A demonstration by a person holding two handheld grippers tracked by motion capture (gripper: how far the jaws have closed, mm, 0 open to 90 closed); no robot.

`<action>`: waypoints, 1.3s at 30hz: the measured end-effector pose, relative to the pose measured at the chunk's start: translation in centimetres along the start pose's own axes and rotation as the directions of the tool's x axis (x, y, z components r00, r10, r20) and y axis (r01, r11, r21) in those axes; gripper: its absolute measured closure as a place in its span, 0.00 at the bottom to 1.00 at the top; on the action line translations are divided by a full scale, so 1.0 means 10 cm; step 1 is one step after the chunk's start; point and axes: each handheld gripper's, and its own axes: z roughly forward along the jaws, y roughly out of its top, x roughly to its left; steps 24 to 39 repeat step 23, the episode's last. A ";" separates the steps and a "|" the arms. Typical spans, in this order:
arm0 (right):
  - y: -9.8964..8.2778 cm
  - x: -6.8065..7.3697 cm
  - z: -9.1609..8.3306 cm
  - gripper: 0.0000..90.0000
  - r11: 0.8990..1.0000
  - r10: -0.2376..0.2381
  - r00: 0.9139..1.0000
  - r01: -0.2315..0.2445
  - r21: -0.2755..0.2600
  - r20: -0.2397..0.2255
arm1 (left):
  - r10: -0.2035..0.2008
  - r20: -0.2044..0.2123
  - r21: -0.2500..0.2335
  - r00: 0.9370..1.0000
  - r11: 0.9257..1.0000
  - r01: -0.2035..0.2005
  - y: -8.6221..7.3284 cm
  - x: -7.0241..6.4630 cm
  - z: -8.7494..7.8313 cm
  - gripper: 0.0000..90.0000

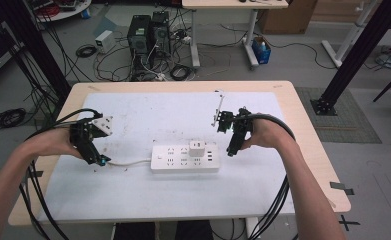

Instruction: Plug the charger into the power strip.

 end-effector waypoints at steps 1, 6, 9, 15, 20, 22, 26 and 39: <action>0.00 0.00 0.01 0.14 1.000 0.001 1.000 -0.001 0.000 -0.002 | -0.004 -0.001 0.000 1.000 1.000 0.004 0.00 0.00 0.00 0.13; -0.01 -0.01 -0.01 0.14 1.000 0.010 1.000 -0.010 -0.009 -0.002 | -0.002 0.003 0.001 1.000 1.000 0.002 0.01 -0.01 0.01 0.13; -0.02 0.00 -0.01 0.14 1.000 0.006 1.000 -0.006 -0.006 -0.002 | 0.005 0.003 0.007 1.000 1.000 -0.005 0.01 -0.01 0.01 0.13; -0.03 0.01 -0.02 0.14 1.000 0.007 1.000 -0.007 -0.011 -0.003 | 0.005 0.005 0.005 1.000 1.000 -0.005 0.03 -0.02 0.02 0.13; -0.04 0.02 -0.01 0.14 1.000 0.009 1.000 -0.009 -0.011 0.001 | 0.004 -0.002 0.007 1.000 1.000 -0.004 0.03 -0.03 0.03 0.13; -0.05 0.03 0.00 0.14 1.000 0.009 1.000 -0.009 -0.007 0.002 | 0.005 -0.002 0.012 1.000 1.000 -0.005 0.03 -0.03 0.02 0.13; -0.05 0.04 0.02 0.14 1.000 0.008 1.000 -0.008 -0.006 0.001 | 0.005 0.000 0.009 1.000 1.000 -0.005 0.03 -0.03 0.03 0.13; -0.05 0.04 0.02 0.14 1.000 0.008 1.000 -0.008 -0.006 0.001 | 0.005 0.000 0.009 1.000 1.000 -0.005 0.03 -0.03 0.03 0.13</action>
